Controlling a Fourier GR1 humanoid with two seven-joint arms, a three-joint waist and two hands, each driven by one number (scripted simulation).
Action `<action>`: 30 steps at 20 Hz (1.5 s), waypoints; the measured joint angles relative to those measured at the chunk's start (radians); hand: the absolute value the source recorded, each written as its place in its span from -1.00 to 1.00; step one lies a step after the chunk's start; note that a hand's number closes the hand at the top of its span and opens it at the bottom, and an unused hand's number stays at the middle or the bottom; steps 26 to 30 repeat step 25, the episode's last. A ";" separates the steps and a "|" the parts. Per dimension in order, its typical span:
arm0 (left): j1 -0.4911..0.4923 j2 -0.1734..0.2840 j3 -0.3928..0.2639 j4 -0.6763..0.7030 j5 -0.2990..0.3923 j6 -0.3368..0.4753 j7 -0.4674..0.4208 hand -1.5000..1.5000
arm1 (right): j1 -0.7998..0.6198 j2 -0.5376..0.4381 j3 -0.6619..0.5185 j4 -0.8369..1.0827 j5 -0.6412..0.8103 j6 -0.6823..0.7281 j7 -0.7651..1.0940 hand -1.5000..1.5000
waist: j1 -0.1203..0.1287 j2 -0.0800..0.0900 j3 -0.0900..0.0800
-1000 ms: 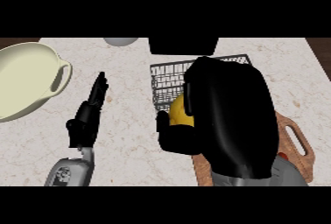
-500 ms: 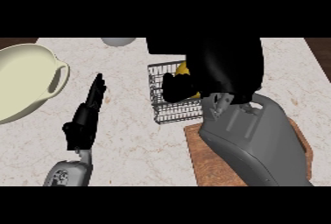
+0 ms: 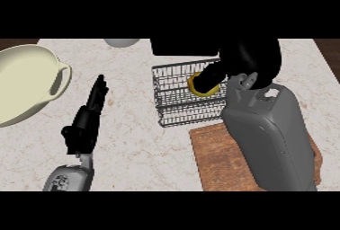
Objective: Pick the lemon from the cutting board and place it in the tiered basket
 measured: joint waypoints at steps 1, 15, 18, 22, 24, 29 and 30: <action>0.002 -0.001 -0.003 -0.006 -0.004 0.003 0.001 0.00 | 0.000 0.000 -0.012 -0.008 -0.017 -0.017 0.002 -1.00 | 0.000 -0.001 0.000; 0.033 -0.006 0.000 -0.014 -0.013 0.019 0.000 0.00 | 0.134 -0.019 -0.254 -0.281 -0.045 -0.275 0.015 -1.00 | -0.031 -0.008 0.000; 0.025 0.004 0.020 -0.010 -0.003 0.016 0.006 0.00 | 0.225 -0.030 -0.352 -0.415 -0.115 -0.269 0.004 -1.00 | -0.045 -0.010 0.001; 0.039 0.005 0.023 -0.013 -0.004 0.020 0.002 0.00 | 0.387 -0.048 -0.485 -0.616 -0.277 -0.224 -0.023 -1.00 | -0.058 -0.013 0.002; 0.048 0.006 0.023 -0.019 -0.005 0.020 0.001 0.00 | 0.480 -0.056 -0.560 -0.702 -0.377 -0.196 -0.042 -1.00 | -0.060 -0.014 0.002; 0.047 0.003 0.024 -0.018 -0.006 0.025 -0.001 0.00 | 0.529 -0.056 -0.600 -0.724 -0.424 -0.183 -0.059 -1.00 | -0.063 -0.014 0.002; 0.047 0.003 0.024 -0.018 -0.006 0.025 -0.001 0.00 | 0.529 -0.056 -0.600 -0.724 -0.424 -0.183 -0.059 -1.00 | -0.063 -0.014 0.002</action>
